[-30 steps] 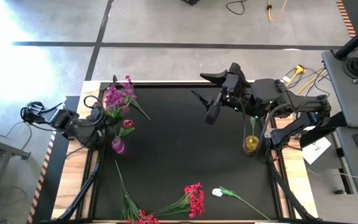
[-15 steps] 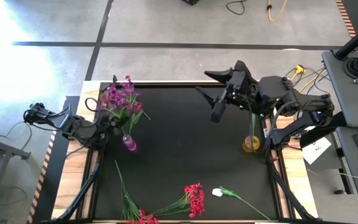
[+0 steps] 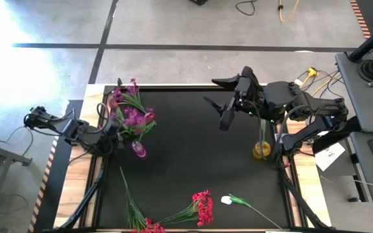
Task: Sort flowers into vase by color
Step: Put the right violet flower into the violet flower vase, then put the violet flower into the violet flower vase
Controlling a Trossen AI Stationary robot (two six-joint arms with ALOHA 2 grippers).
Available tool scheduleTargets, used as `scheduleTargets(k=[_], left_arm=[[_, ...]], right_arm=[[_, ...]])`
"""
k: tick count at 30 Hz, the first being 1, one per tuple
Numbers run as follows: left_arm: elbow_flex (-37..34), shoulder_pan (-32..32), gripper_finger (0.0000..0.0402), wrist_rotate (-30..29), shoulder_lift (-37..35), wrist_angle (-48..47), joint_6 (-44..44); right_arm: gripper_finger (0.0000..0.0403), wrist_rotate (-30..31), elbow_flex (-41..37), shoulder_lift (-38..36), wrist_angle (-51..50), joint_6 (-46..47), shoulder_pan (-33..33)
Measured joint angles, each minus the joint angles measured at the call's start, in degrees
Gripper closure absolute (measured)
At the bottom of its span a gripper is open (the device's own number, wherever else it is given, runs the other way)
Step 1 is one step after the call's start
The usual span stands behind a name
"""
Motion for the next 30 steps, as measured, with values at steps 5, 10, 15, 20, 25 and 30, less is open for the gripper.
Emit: scheduleTargets(k=[5, 10, 15, 20, 25, 30], left_arm=[[8.85, 0.00, 0.0200, 5.93, 2.38, -12.94, -5.91], [19.98, 0.00, 0.0141, 18.20, 5.59, -28.95, -12.79], [31.24, 0.01, 0.0131, 22.37, 8.48, -44.18, -20.43], [38.91, -0.02, 0.0134, 20.69, 8.74, -42.66, -19.63], [44.82, 0.05, 0.0134, -4.20, 8.74, -36.83, -20.57], [41.88, 0.39, 0.0135, -15.34, 13.59, -19.21, -10.02]], right_arm=[[0.0107, 0.02, -0.02, 0.03, -0.31, -0.05, 0.00], [0.0080, 0.02, -0.02, -0.12, -0.96, -0.52, 0.00], [0.0065, 0.07, -0.02, -0.29, -0.93, -0.58, -0.04], [0.0065, 0.07, -0.02, -0.31, 1.27, -0.59, -0.24], [0.0063, 0.07, -0.02, -0.29, 3.12, 0.82, -2.88], [0.0062, 0.07, 0.04, -0.23, 4.75, -1.15, -6.48]])
